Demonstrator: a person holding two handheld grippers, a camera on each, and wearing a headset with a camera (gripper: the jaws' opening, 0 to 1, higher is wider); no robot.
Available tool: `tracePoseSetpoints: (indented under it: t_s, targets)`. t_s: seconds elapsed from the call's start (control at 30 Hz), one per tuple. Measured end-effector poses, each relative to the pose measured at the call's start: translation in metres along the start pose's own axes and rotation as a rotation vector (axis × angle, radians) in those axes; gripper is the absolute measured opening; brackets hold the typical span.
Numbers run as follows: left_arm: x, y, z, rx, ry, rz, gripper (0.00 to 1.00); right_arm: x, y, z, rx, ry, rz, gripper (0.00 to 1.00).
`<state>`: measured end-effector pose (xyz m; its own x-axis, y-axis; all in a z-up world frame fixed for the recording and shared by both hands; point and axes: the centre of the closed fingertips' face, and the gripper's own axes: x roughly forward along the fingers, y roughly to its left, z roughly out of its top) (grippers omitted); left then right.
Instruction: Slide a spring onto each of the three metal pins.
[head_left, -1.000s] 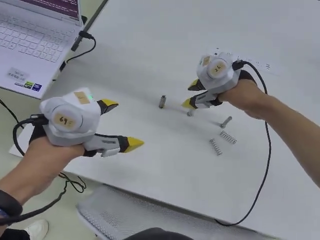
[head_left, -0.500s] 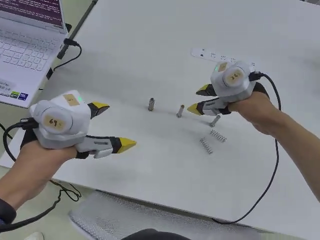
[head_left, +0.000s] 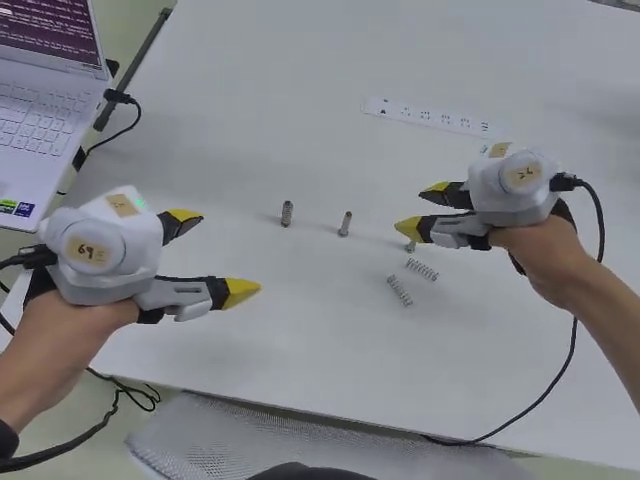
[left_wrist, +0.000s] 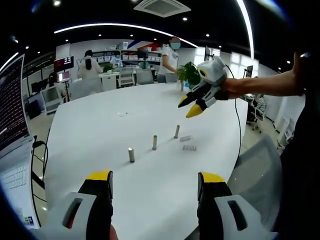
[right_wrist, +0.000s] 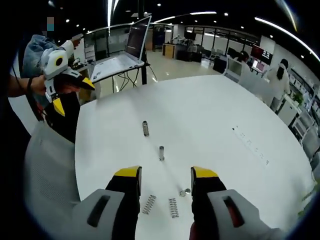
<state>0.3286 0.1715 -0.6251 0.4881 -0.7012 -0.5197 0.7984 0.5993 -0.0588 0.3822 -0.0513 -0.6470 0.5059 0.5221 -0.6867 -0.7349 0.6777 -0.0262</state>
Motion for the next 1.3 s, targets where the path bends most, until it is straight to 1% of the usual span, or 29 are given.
tracePoseSetpoints:
  t_s: [0.03, 0.2, 0.3, 0.37, 0.47, 0.57, 0.7, 0.83, 1.07, 1.2, 1.3]
  targets:
    - [0.0, 0.0, 0.001, 0.0, -0.001, -0.001, 0.65, -0.005, -0.001, -0.002, 0.014, -0.009, -0.012, 0.39]
    - [0.002, 0.001, 0.004, -0.002, -0.006, -0.001, 0.65, -0.023, -0.002, -0.006, 0.093, -0.065, -0.036, 0.41]
    - [0.003, 0.001, 0.005, -0.001, -0.007, -0.002, 0.65, -0.03, -0.002, -0.01, 0.125, -0.093, -0.05, 0.42]
    - [0.004, 0.002, 0.005, -0.002, -0.007, -0.002, 0.65, -0.034, -0.001, -0.016, 0.157, -0.106, -0.057, 0.43]
    - [0.004, 0.003, 0.006, -0.005, -0.01, 0.001, 0.65, -0.041, 0.004, -0.025, 0.205, -0.125, -0.062, 0.46]
    - [0.004, 0.003, 0.007, -0.006, -0.011, 0.001, 0.65, -0.046, 0.009, -0.032, 0.233, -0.134, -0.065, 0.48]
    - [0.004, 0.004, 0.007, -0.005, -0.01, 0.002, 0.65, -0.052, 0.016, -0.039, 0.253, -0.146, -0.074, 0.5]
    - [0.004, 0.005, 0.008, -0.009, -0.013, 0.004, 0.65, -0.058, 0.024, -0.042, 0.276, -0.165, -0.075, 0.53]
    - [0.003, 0.005, 0.01, -0.014, -0.016, 0.008, 0.65, -0.064, 0.035, -0.048, 0.303, -0.175, -0.079, 0.57]
    - [0.003, 0.005, 0.01, -0.017, -0.017, 0.009, 0.65, -0.064, 0.046, -0.054, 0.309, -0.169, -0.075, 0.59]
    - [0.003, 0.005, 0.01, -0.019, -0.019, 0.009, 0.65, -0.065, 0.049, -0.059, 0.316, -0.169, -0.073, 0.6]
